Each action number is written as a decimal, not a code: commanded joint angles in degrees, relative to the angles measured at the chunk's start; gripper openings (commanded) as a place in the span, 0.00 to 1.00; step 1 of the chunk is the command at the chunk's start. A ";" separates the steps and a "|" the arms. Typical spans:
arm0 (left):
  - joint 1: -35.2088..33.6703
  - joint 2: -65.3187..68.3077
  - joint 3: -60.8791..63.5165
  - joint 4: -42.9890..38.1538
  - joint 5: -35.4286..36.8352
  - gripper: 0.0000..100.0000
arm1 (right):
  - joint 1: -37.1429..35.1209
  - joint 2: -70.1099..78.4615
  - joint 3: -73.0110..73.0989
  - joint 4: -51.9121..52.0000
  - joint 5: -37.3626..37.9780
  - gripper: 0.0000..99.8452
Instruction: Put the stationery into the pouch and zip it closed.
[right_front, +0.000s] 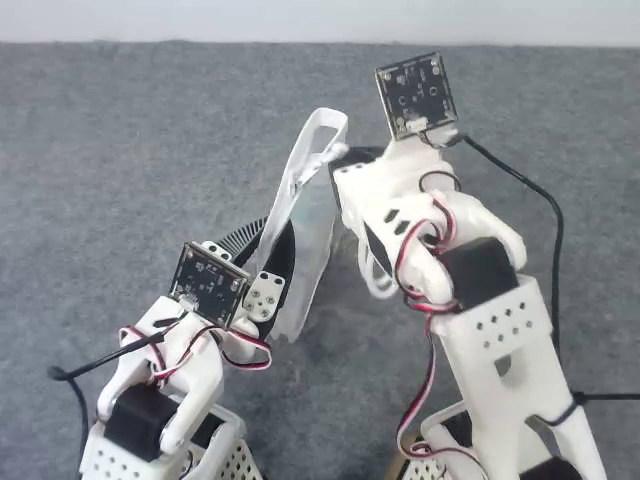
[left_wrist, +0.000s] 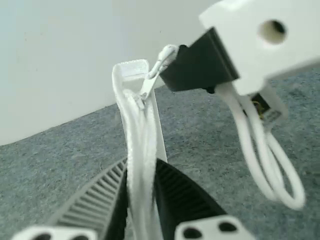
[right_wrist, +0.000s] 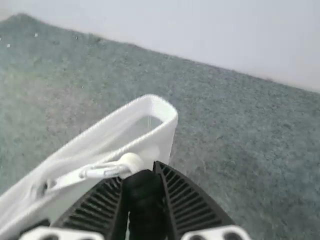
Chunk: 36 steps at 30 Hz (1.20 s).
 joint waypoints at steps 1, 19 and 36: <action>-0.18 -1.76 -0.31 -0.26 1.76 0.02 | -1.63 -4.26 -5.19 4.62 0.88 0.01; 0.00 -13.54 5.14 -0.18 0.70 0.01 | -20.44 -8.57 -14.07 25.63 3.60 0.01; -0.26 -13.54 5.14 0.00 0.62 0.01 | -36.18 -8.84 -13.98 29.76 3.52 0.01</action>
